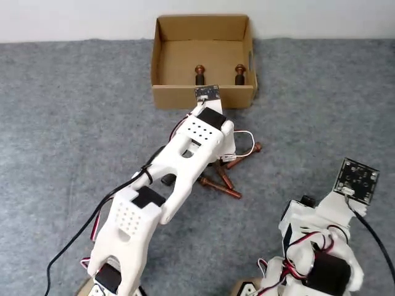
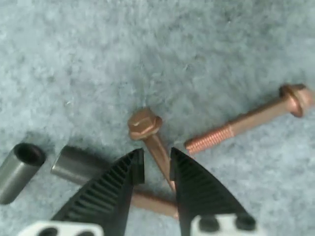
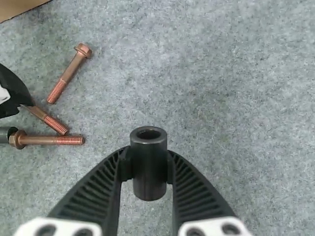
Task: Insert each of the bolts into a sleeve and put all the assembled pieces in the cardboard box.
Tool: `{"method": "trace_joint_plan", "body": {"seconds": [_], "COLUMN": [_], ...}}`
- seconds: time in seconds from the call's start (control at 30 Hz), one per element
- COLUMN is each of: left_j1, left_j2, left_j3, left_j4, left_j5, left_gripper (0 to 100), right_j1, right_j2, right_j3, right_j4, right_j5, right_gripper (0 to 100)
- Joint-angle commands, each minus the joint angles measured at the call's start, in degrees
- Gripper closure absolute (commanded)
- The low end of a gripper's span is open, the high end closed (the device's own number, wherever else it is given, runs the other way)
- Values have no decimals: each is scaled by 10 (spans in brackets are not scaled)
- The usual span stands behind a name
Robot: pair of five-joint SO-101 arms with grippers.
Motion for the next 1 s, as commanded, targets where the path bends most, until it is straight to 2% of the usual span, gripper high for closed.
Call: {"method": "trace_joint_plan", "body": {"seconds": [0.0, 0.3, 0.4, 0.47, 0.8, 0.97], "left_j1": [4, 1, 1, 1, 0, -1], "left_j2": [13, 85, 100, 104, 70, 29], "left_j3": [-34, -63, -94, -114, -269, -317], "left_j4": [6, 47, 73, 90, 175, 177], "left_j5": [4, 4, 4, 5, 21, 21], "left_gripper": [899, 905, 991, 991, 997, 997], "right_j1": [5, 3, 2, 2, 1, 1], "right_j2": [-4, -4, -4, -4, -4, -4], "right_j3": [-7, -8, -8, -8, -8, -9], "right_j4": [-4, 0, 0, 0, -5, -5], "right_j5": [-1, -1, -1, -1, -1, 10], "right_gripper": [991, 991, 991, 991, 991, 991]}}
